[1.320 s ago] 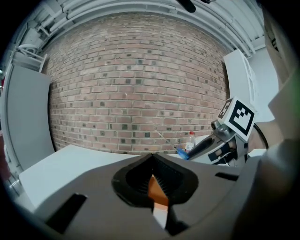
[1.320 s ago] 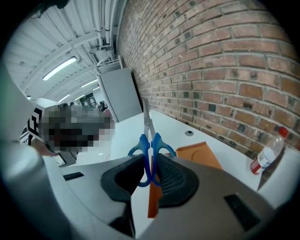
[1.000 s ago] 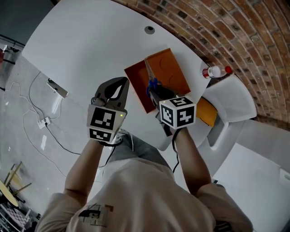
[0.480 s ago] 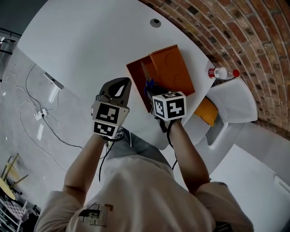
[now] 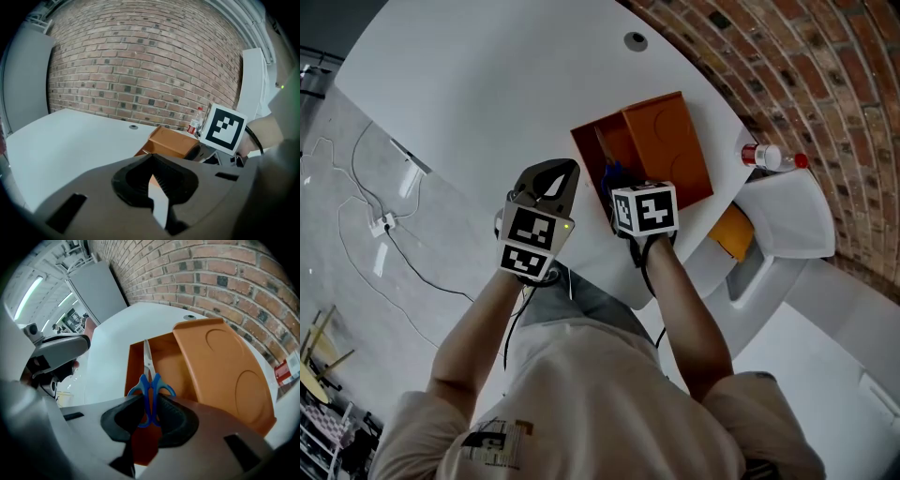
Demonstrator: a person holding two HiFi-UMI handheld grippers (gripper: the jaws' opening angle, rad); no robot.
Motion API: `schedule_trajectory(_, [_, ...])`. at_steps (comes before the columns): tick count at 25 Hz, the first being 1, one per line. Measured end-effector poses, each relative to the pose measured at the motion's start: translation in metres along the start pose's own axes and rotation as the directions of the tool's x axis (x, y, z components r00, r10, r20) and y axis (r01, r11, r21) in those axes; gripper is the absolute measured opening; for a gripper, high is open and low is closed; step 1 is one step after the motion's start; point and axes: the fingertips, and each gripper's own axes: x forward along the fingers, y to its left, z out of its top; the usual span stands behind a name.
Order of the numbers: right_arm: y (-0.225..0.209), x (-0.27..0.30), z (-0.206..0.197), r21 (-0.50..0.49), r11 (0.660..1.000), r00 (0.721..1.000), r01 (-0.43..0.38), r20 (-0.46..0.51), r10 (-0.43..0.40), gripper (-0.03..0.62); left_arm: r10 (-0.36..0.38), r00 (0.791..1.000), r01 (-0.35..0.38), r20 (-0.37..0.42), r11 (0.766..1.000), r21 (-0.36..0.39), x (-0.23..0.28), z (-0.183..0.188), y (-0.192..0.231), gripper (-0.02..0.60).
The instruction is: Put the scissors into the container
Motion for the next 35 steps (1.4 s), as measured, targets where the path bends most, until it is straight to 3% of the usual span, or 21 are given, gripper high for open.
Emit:
schedule_trajectory(16, [-0.008, 0.032, -0.022, -0.093, 0.991, 0.985, 0.092, -0.138, -0.105, 0.084, 0.005, 0.998, -0.004, -0.065, 1.000, 0.020, 0.000, -0.018, 0.003, 0.009])
schedule_trajectory(22, [-0.005, 0.031, -0.019, -0.099, 0.992, 0.991, 0.073, -0.107, -0.083, 0.153, -0.008, 0.997, 0.011, -0.073, 0.999, 0.032, -0.004, -0.019, -0.005, 0.008])
schedule_trajectory(32, [0.003, -0.013, 0.004, -0.109, 0.992, 0.998, 0.067, 0.021, -0.065, 0.151, 0.009, 0.999, -0.006, -0.034, 0.997, 0.072, -0.026, 0.004, -0.024, 0.008])
schedule_trajectory(35, [0.007, -0.037, 0.017, -0.106, 0.992, 0.994, 0.071, 0.093, -0.062, 0.106, 0.017, 1.000, -0.017, -0.008, 0.996, 0.092, -0.039, 0.018, -0.029, 0.009])
